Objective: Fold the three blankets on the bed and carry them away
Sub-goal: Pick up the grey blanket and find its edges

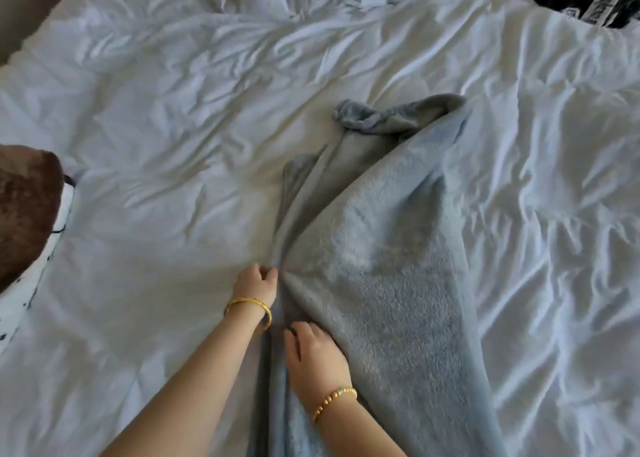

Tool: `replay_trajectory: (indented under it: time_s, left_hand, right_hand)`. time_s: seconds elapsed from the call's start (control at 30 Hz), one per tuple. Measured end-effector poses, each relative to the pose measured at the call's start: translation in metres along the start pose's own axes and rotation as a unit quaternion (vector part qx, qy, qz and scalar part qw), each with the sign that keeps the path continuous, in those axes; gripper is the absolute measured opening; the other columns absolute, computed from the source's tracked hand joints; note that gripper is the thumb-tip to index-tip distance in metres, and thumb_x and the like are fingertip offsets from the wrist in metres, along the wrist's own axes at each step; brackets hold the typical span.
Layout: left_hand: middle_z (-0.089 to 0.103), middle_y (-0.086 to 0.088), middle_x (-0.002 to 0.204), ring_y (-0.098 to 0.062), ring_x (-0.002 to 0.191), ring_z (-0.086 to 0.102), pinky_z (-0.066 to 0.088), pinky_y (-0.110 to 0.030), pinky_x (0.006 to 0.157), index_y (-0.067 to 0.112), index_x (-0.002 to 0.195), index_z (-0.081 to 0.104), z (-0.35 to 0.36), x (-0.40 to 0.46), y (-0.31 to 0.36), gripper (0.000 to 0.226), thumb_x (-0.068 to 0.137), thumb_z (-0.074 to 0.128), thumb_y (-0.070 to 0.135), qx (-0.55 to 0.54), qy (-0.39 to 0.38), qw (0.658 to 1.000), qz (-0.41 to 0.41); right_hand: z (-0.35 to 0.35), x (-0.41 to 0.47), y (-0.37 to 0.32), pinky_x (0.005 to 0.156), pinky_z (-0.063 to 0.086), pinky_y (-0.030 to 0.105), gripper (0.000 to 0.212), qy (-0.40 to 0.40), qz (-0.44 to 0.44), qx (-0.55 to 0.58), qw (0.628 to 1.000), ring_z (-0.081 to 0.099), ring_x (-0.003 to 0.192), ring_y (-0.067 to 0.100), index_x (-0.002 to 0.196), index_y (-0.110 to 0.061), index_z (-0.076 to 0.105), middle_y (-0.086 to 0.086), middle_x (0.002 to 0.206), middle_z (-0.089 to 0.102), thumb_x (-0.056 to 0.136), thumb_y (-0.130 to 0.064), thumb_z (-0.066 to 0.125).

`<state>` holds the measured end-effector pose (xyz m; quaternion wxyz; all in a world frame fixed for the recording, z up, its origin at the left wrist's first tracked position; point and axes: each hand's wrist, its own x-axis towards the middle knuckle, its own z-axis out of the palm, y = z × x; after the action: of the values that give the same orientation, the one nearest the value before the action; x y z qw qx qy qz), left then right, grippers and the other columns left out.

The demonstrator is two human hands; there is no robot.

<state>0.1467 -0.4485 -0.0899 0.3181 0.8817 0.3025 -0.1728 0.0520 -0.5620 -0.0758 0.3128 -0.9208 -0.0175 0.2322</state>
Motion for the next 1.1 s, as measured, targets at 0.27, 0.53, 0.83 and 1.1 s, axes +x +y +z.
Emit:
replay_trajectory:
  time_s: [0.27,0.53,0.83,1.1]
  left_hand:
    - [0.062,-0.014,0.114,-0.031,0.105,0.057,0.042,-0.032,0.082,0.005,0.115,0.056,0.005,0.047,0.059,0.056,0.086,0.052,0.053,-0.097,-0.002,0.994,0.041]
    - [0.053,-0.019,0.127,-0.038,0.11,0.053,0.042,-0.035,0.084,0.008,0.124,0.048,0.025,0.072,0.143,0.039,0.087,0.054,0.018,-0.019,0.007,0.993,0.113]
    - [0.069,-0.007,0.095,-0.028,0.081,0.065,0.05,-0.033,0.058,0.025,0.109,0.063,0.078,-0.008,0.095,0.032,0.078,0.066,0.021,0.275,-0.033,0.877,0.393]
    - [0.06,-0.018,0.124,-0.03,0.116,0.057,0.042,-0.046,0.102,0.007,0.126,0.053,0.049,0.027,0.127,0.062,0.085,0.048,0.053,-0.477,-0.321,0.818,-0.017]
  right_hand:
    - [-0.09,0.075,0.047,0.089,0.043,0.044,0.036,0.258,0.018,-0.044,0.965,0.049,0.109,0.033,0.118,-0.01,0.059,0.011,0.117,0.056,0.084,-0.002,0.054]
    - [-0.122,0.136,0.062,0.101,0.035,0.034,0.039,0.157,-0.02,-0.03,0.987,0.041,0.125,0.023,0.135,-0.016,0.044,0.002,0.135,0.049,0.098,-0.018,0.034]
    - [-0.146,0.161,0.07,0.112,0.028,0.033,0.074,0.133,0.101,0.227,0.96,0.033,0.131,0.027,0.142,-0.005,0.023,0.016,0.141,0.033,0.086,-0.034,0.061]
    - [-0.148,0.159,0.077,0.091,0.04,0.032,0.06,0.121,0.118,0.182,0.969,0.049,0.115,0.029,0.144,-0.018,0.021,0.009,0.141,0.037,0.088,-0.011,0.043]
